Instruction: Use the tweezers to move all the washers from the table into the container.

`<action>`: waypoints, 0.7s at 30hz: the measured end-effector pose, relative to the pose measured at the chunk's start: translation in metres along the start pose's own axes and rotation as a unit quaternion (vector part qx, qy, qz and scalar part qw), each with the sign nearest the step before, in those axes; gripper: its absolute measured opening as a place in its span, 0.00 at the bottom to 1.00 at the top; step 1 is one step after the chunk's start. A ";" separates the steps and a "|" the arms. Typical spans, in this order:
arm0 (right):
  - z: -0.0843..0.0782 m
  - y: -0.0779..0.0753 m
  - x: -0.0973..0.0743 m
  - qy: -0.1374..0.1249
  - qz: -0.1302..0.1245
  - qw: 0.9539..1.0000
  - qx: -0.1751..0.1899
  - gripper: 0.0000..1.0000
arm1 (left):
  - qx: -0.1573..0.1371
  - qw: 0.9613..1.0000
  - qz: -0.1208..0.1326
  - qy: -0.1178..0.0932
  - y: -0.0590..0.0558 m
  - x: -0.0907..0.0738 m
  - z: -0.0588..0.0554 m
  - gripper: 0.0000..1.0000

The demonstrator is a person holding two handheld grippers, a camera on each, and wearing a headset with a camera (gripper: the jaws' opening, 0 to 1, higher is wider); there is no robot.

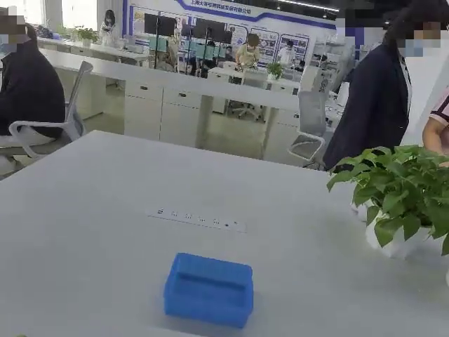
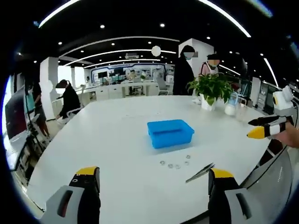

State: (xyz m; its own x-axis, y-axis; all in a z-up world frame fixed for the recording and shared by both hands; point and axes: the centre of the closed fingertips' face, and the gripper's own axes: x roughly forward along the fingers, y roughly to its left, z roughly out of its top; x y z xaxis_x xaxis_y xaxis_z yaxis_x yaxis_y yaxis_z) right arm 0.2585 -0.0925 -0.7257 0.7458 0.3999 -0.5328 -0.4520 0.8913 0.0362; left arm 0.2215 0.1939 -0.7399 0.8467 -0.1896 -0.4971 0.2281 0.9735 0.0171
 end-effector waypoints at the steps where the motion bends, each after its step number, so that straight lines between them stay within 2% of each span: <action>1: 0.000 0.000 0.000 0.000 0.000 1.000 -0.001 0.92 | 0.001 1.000 0.000 0.003 0.000 0.000 -0.001 0.97; 13: 0.002 0.001 0.001 -0.001 -0.001 1.000 -0.010 0.92 | 0.009 1.000 -0.001 -0.001 -0.001 -0.001 0.003 0.98; 21: -0.003 0.002 0.001 0.007 -0.001 1.000 -0.009 0.91 | 0.013 1.000 -0.003 0.002 -0.003 -0.001 0.003 0.97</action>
State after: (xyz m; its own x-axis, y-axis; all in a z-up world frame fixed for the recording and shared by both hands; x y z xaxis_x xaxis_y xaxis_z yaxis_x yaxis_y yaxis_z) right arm 0.2571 -0.0914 -0.7292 0.7397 0.3946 -0.5450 -0.4587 0.8883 0.0206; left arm 0.2214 0.1904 -0.7374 0.8431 -0.1944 -0.5013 0.2454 0.9687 0.0371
